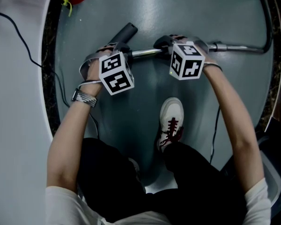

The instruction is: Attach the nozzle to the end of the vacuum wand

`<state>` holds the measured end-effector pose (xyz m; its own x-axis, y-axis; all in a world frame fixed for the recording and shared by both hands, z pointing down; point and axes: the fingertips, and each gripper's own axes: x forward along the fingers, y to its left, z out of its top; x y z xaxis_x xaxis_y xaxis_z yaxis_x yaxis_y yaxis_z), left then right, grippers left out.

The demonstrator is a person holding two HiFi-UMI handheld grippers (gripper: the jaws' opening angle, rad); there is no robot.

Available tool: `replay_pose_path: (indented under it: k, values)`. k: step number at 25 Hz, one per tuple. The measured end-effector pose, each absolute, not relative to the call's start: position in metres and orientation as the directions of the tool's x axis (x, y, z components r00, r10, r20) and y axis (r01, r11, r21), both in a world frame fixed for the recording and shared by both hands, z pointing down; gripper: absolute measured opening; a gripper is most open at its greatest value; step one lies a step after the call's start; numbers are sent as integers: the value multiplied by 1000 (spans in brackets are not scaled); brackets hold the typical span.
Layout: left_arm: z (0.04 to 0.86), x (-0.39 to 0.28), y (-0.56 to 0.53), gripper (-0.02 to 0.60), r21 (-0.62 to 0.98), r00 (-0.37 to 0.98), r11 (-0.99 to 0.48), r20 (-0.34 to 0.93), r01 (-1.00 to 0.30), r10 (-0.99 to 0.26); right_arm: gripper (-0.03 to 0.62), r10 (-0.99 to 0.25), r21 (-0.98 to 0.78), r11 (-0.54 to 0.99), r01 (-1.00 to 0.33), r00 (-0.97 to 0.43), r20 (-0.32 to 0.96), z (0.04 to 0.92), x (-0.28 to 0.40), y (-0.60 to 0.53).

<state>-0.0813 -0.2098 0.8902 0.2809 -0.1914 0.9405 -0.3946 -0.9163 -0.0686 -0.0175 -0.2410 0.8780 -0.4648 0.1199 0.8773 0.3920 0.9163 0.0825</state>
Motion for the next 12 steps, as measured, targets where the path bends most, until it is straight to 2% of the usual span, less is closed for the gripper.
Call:
replay_pose_path:
  k: [12]
  values:
    - [888,-79,-210,193,-9,268,-890,952,-455,-146,161,54,133,931,339,-492,869,874,-19,-243]
